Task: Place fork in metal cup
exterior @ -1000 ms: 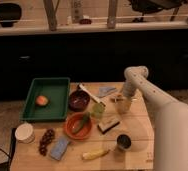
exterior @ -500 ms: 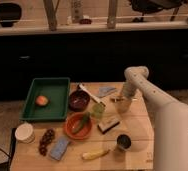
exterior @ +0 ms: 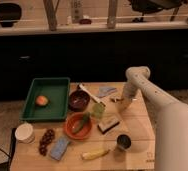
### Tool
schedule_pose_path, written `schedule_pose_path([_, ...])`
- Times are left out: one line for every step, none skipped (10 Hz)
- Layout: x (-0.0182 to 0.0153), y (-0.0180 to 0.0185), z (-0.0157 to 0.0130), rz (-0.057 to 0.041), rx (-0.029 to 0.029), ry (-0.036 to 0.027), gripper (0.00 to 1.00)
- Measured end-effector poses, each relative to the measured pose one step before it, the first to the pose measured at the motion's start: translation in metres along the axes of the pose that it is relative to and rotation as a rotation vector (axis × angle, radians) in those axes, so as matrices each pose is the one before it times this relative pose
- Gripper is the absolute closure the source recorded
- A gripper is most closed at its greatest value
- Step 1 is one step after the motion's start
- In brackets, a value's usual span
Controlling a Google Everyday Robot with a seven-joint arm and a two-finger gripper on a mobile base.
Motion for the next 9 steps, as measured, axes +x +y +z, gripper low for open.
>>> schedule_pose_path([-0.00108, -0.00067, -0.00498, -0.00013, 0.00484, -0.00014, 0.75])
schedule_pose_path([-0.00306, -0.00111, -0.00801, -0.00238, 0.00714, -0.00321, 0.79])
schedule_pose_path([-0.00068, 0.00052, -0.00606, -0.00514, 0.00315, 0.00075, 0.86])
schedule_pose_path([0.00108, 0.00164, -0.00443, -0.00565, -0.00062, 0.00295, 0.92])
schedule_pose_path([0.00220, 0.00235, -0.00291, -0.00713, -0.00008, 0.00542, 0.95])
schedule_pose_path([0.00106, 0.00563, -0.00326, -0.00957, -0.00009, 0.00424, 0.95])
schedule_pose_path([0.00245, 0.00268, -0.00565, -0.00434, 0.00744, 0.00492, 0.92])
schedule_pose_path([0.00125, 0.00146, -0.00298, 0.00179, 0.00176, 0.00148, 0.86])
schedule_pose_path([-0.00259, -0.00278, 0.00131, 0.00257, 0.00173, -0.00167, 0.73])
